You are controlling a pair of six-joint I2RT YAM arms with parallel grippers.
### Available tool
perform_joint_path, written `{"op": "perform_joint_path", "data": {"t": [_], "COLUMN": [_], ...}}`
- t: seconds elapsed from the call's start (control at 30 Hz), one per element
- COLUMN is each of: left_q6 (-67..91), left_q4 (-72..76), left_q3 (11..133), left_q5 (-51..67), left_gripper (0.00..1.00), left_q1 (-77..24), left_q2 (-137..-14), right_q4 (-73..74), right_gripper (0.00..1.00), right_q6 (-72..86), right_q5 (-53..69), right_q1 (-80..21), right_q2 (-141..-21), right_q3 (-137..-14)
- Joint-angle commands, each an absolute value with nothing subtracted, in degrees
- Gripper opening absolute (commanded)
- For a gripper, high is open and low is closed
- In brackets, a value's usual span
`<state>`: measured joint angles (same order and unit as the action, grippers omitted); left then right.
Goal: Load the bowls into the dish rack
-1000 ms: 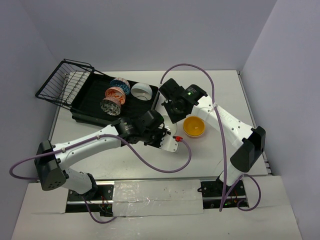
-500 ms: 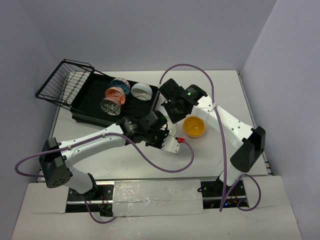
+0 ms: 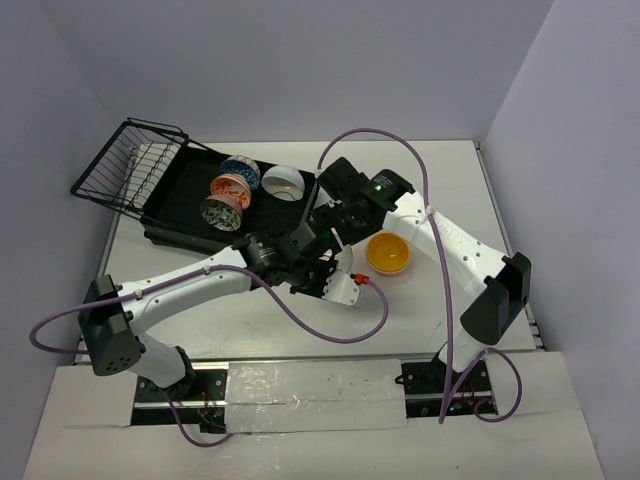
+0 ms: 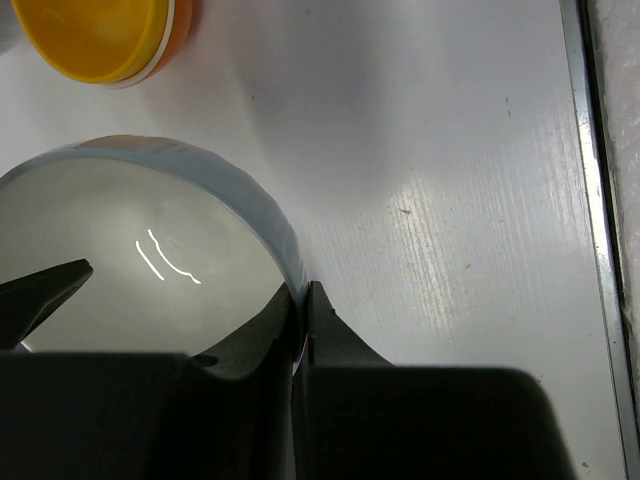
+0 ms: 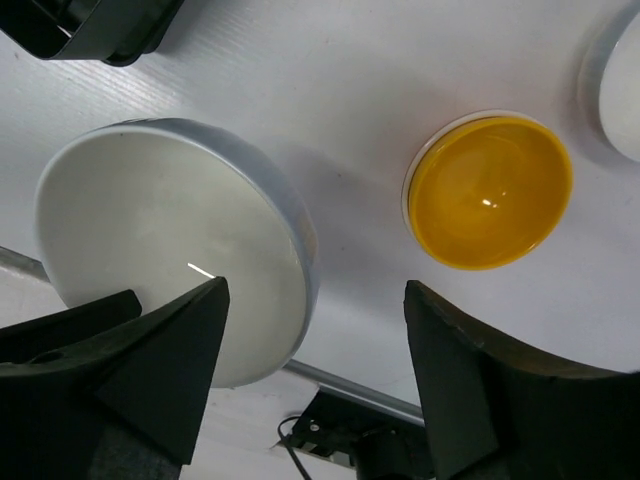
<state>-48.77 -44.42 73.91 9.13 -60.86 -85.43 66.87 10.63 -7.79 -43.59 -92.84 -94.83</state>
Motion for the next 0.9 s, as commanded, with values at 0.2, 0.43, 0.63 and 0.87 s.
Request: {"op": "perform_joint_path", "data": {"t": [0.2,0.43,0.63,0.87], "left_q6": [-45.62,-36.68,-18.22,10.61], "left_q4": [-38.67,-33.50,-19.01,3.49], "left_q3": [72.34,68.91,65.84,60.04], "left_q5": [10.46,13.18,15.64,15.48], "left_gripper": [0.00,0.00,0.00,0.00], "left_q1": [-60.91,-59.42,-53.36,-44.30], "left_q2": [-80.78,-77.61,-73.48,-67.68], "right_q4": [66.71,60.40,46.43,38.50], "right_gripper": [0.93,1.00,1.00,1.00], "right_q6": [11.25,16.24,23.72,27.33], "right_q5": [-10.63,-13.69,-17.41,-14.77], "right_q1": [-40.96,-36.30,-31.30,-27.07], "right_q2": [-87.11,-75.60,-63.38,-54.41], "right_q3": [-96.94,-97.65,-85.62,-72.34]}}
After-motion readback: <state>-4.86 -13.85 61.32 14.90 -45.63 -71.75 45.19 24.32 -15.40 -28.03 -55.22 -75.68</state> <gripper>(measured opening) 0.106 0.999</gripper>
